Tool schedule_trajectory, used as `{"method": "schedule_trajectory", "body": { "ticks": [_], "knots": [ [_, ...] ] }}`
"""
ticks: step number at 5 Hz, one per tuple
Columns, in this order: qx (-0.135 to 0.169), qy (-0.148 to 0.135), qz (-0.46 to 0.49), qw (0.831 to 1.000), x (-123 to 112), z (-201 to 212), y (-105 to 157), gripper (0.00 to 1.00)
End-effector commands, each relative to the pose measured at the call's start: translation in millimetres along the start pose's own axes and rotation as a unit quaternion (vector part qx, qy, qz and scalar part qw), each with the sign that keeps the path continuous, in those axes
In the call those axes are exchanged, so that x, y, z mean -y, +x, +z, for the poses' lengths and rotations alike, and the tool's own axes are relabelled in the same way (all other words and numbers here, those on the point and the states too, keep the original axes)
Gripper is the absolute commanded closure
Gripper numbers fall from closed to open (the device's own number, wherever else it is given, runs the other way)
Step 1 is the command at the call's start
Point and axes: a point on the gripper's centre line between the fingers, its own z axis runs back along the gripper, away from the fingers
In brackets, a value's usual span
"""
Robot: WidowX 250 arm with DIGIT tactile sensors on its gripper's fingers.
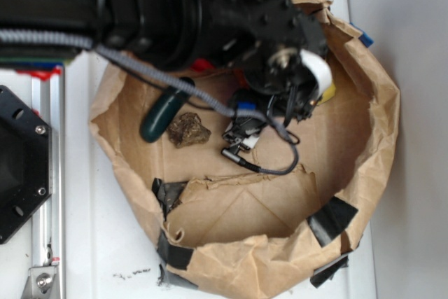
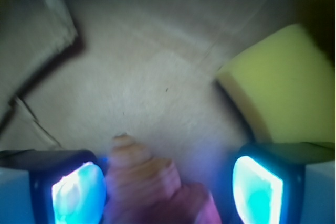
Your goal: Grab the shell.
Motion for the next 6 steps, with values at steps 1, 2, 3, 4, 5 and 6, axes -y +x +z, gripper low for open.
{"method": "schedule_trajectory", "body": {
  "ticks": [1,2,3,4,5,6],
  "knots": [
    [-0.003,0.009,-0.005,1.0,17.5,-7.9,7.0,1.0],
    [0.0,0.004,0.0,1.0,16.7,-5.1,7.3,1.0],
    [0.003,0.001,0.011,1.0,15.5,-0.4,9.4,1.0],
    [0.01,-0.009,0.024,1.0,16.4,10.5,13.6,1.0],
    [0.016,-0.024,0.047,0.998,28.8,36.5,22.7,1.0],
    [0.034,-0.051,0.06,0.996,50.3,88.9,26.2,1.0]
  ]
}}
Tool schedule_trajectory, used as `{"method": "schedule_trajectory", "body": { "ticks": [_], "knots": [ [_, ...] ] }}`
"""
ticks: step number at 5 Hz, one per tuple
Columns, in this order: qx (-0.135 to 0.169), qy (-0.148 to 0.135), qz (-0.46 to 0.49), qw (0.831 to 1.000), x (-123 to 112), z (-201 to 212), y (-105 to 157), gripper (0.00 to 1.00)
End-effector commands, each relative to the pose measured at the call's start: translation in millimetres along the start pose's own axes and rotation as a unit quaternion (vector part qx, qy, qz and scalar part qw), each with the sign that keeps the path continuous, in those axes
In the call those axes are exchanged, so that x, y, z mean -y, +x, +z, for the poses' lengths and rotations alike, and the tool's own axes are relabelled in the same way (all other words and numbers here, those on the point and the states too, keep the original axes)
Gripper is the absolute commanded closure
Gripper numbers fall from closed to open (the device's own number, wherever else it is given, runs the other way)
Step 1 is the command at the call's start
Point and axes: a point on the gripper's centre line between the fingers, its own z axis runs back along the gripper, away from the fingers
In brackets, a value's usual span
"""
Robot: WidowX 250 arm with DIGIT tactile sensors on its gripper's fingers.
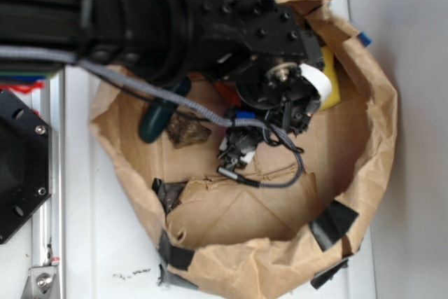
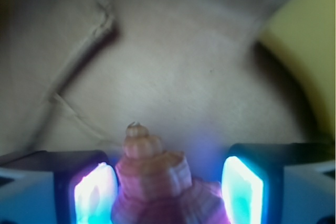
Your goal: Grab the shell.
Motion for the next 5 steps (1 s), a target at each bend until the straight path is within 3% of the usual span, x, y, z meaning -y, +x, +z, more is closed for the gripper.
{"method": "schedule_trajectory", "body": {
  "ticks": [1,2,3,5],
  "knots": [
    [0.038,-0.009,0.126,0.991,46.0,110.4,18.8,1.0],
    [0.0,-0.008,0.225,0.974,40.1,118.2,17.0,1.0],
    [-0.029,-0.024,0.293,0.955,30.5,123.5,11.1,1.0],
    [-0.007,-0.041,0.292,0.955,32.3,115.3,7.8,1.0]
  ]
}}
